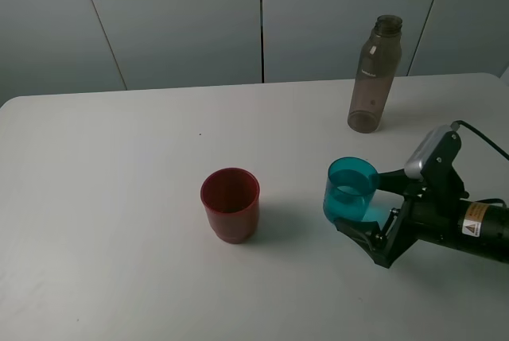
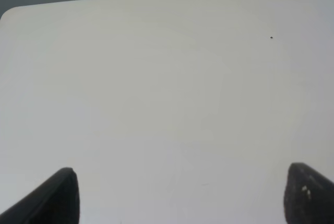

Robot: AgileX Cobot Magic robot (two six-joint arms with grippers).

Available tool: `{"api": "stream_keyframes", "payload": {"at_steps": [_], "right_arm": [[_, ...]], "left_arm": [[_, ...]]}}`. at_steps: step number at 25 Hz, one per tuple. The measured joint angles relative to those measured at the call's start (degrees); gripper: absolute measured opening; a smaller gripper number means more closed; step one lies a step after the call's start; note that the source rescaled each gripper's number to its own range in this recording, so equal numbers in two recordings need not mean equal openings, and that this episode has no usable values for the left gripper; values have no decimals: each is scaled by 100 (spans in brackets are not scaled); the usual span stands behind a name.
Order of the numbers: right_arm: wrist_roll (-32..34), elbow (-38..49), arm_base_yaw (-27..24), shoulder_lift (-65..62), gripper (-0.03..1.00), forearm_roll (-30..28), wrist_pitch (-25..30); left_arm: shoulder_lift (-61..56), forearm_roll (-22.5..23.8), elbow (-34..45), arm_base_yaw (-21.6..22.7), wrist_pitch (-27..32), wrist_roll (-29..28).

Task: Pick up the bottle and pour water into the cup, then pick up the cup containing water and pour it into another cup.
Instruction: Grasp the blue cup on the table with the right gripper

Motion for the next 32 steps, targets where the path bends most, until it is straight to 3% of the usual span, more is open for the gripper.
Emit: {"api": "stream_keyframes", "payload": {"at_steps": [18, 32], "right_arm": [[480, -904, 5, 482, 100, -734, -12], [492, -1017, 280, 490, 100, -575, -12]], "left_arm": [[0, 0, 0, 0, 0, 0], [0, 0, 0, 0, 0, 0]]}}
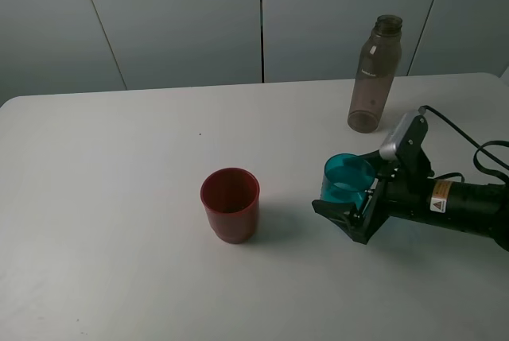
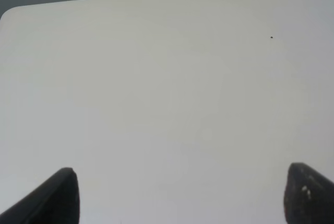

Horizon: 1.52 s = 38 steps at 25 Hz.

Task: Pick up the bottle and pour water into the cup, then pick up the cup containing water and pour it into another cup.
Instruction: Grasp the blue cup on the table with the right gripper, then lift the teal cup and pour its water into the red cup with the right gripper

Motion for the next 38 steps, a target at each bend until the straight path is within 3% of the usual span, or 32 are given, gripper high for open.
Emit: {"api": "stream_keyframes", "payload": {"at_steps": [2, 3, 4, 5, 6, 7, 24, 31, 38], "right_arm": [[0, 0, 0, 0, 100, 0, 0], [0, 0, 0, 0, 91, 0, 0], [0, 0, 0, 0, 75, 0, 0], [0, 0, 0, 0, 47, 0, 0], [10, 0, 0, 0, 12, 0, 0], [1, 0, 4, 0, 6, 0, 0], [50, -10, 4, 0, 5, -2, 0], [441, -10, 4, -329, 5, -2, 170], [1390, -10, 13, -1505, 5, -24, 441]], "left_arm": [[0, 0, 0, 0, 0, 0], [0, 0, 0, 0, 0, 0], [0, 0, 0, 0, 0, 0], [0, 0, 0, 0, 0, 0], [0, 0, 0, 0, 0, 0], [0, 0, 0, 0, 0, 0], [0, 0, 0, 0, 0, 0], [0, 0, 0, 0, 0, 0], [0, 0, 0, 0, 0, 0]]}}
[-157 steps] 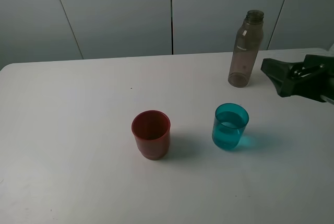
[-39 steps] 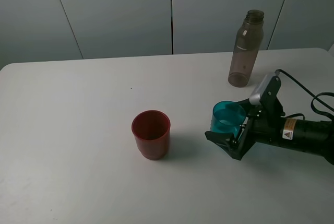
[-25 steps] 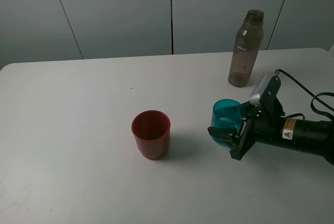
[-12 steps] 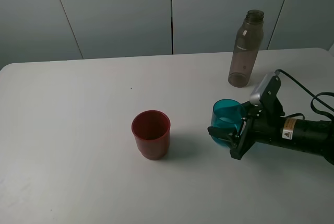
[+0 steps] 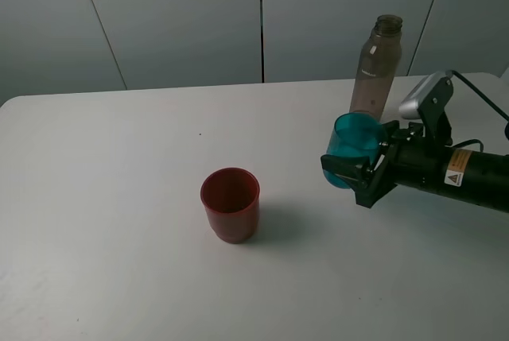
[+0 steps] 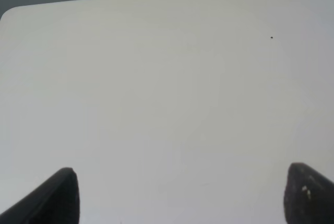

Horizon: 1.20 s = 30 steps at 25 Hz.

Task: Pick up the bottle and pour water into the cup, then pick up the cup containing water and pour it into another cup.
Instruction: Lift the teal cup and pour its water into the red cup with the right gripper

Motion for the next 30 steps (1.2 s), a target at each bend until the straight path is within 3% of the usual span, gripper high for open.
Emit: {"api": "stream_keyframes", "payload": {"at_steps": [4, 12, 19, 30], "right_arm": [[299, 0, 281, -704, 5, 37, 542], [866, -530, 1287, -1403, 5, -22, 2397], [933, -1016, 2108, -1427, 5, -45, 3212], [921, -1584, 2545, -1427, 5, -649, 4140]], "left_arm": [[0, 0, 0, 0, 0, 0], [0, 0, 0, 0, 0, 0], [0, 0, 0, 0, 0, 0], [0, 0, 0, 0, 0, 0]]}}
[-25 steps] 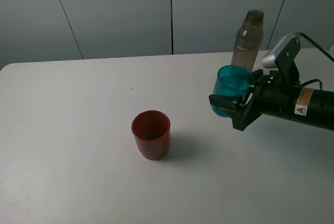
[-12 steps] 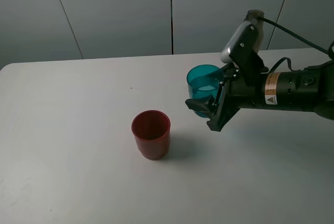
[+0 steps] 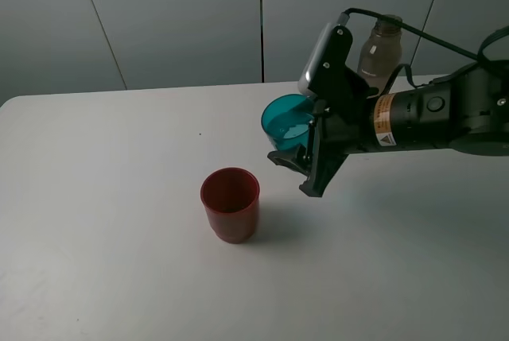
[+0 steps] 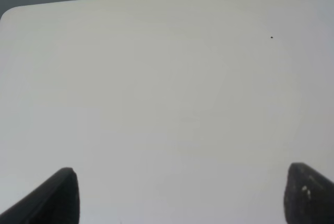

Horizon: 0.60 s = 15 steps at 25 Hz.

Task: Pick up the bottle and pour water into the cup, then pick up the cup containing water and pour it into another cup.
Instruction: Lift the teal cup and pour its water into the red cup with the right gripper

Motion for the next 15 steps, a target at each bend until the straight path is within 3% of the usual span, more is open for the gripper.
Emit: {"api": "stream_keyframes", "payload": {"at_steps": [15], "right_arm": [[-47, -710, 644, 0, 5, -833, 1291]], "left_arm": [[0, 0, 0, 0, 0, 0]]}}
